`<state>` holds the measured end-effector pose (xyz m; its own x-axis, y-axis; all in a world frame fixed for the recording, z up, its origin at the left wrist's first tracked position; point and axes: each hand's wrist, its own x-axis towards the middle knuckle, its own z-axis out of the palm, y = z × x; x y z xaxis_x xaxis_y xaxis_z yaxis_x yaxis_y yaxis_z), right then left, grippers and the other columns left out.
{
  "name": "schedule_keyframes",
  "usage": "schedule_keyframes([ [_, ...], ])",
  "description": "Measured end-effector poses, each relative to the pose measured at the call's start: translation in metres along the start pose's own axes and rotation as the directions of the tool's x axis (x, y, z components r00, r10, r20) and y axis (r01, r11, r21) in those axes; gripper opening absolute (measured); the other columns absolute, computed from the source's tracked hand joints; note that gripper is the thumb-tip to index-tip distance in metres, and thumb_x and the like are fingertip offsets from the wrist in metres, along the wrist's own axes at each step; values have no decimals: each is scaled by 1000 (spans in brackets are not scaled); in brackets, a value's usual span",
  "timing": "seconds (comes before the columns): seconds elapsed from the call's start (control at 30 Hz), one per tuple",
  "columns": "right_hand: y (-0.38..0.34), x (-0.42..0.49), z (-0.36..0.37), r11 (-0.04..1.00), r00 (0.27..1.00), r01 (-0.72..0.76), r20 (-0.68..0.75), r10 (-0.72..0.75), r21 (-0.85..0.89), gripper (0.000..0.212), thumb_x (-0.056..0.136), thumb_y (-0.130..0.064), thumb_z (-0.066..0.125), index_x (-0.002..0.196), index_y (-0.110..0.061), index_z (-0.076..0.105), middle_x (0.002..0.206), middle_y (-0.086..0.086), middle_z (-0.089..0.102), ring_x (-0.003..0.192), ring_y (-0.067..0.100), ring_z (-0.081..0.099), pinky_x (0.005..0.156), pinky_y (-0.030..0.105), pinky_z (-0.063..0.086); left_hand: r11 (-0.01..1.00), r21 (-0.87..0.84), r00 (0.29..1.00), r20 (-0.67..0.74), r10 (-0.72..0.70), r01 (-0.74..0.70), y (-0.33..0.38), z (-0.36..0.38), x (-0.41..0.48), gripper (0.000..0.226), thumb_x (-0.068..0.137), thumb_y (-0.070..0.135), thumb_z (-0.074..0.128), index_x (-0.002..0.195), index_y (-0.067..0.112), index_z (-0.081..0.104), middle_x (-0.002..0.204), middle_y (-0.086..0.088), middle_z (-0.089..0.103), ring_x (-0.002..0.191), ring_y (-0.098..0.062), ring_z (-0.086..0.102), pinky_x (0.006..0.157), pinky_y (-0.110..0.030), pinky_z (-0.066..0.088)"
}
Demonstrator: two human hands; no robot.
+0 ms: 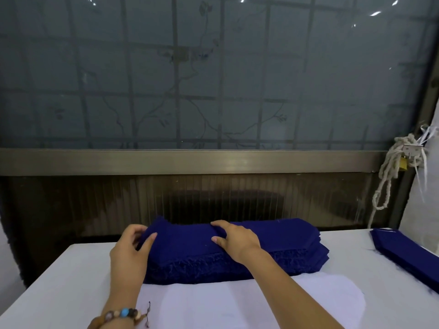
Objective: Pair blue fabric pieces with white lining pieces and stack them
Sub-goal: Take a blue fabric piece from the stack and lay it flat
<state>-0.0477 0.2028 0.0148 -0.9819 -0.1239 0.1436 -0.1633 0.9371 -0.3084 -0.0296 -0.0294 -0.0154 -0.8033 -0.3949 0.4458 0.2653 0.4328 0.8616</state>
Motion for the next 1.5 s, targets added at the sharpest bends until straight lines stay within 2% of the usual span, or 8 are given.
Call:
schedule_keyframes([
  [0.17,0,-2,0,1000,1000,0,-13,0,-10,57,98,-48,43,149,-37,20,123,3,61,101,22,61,77,34,49,999,-17,997,-66,-43,42,-5,0,1,10,92,14,62,101,17,65,90,3,65,90,-16,60,76,-32,50],
  [0.33,0,1,-4,997,999,48,10,-48,-58,74,98,-45,45,152,-37,-6,91,2,58,71,15,53,66,32,46,938,-301,981,-38,-192,172,-1,-5,2,9,98,27,53,94,24,60,84,-2,70,83,-23,67,74,-43,56],
  [0.47,9,4,-11,988,998,48,28,-53,146,59,94,-41,57,145,-36,26,94,-2,63,90,18,61,84,35,51,895,-383,967,-15,-254,229,-1,-4,0,10,97,29,54,101,24,61,86,-3,72,87,-25,68,81,-48,57],
  [0.6,21,5,-5,946,998,61,-48,-48,318,52,89,-33,67,134,-35,40,76,-9,57,77,7,57,79,28,51,905,-380,963,-106,-247,190,-2,-5,-1,20,90,26,64,108,19,68,94,-1,73,93,-20,67,79,-38,55],
  [0.87,27,4,4,926,986,29,-164,36,376,21,86,-35,69,105,-34,61,77,-10,58,72,7,56,61,17,45,990,21,953,-266,141,-141,2,-12,-4,28,85,19,69,111,10,72,120,-3,67,120,-26,52,101,-36,36],
  [1.17,37,13,-35,959,974,-213,122,193,184,64,86,-41,68,140,-18,44,135,6,52,122,26,51,100,37,45,978,-171,970,-191,-149,116,-6,-7,2,28,90,21,65,115,10,68,98,-7,69,93,-23,64,82,-38,53],
  [1.33,79,2,-62,925,925,-366,144,351,97,68,86,-43,68,142,-16,41,138,9,49,121,28,51,97,38,48,969,-148,959,-175,-223,199,-9,-4,4,26,90,21,65,113,9,67,90,-5,66,85,-22,64,86,-43,53],
  [1.5,139,-14,-70,847,860,-505,15,510,169,42,84,-44,70,114,-16,61,110,6,63,99,23,59,88,36,52,971,-117,956,-181,-229,210,-8,-4,3,25,91,21,65,112,8,68,93,-9,68,86,-24,65,87,-44,53],
])
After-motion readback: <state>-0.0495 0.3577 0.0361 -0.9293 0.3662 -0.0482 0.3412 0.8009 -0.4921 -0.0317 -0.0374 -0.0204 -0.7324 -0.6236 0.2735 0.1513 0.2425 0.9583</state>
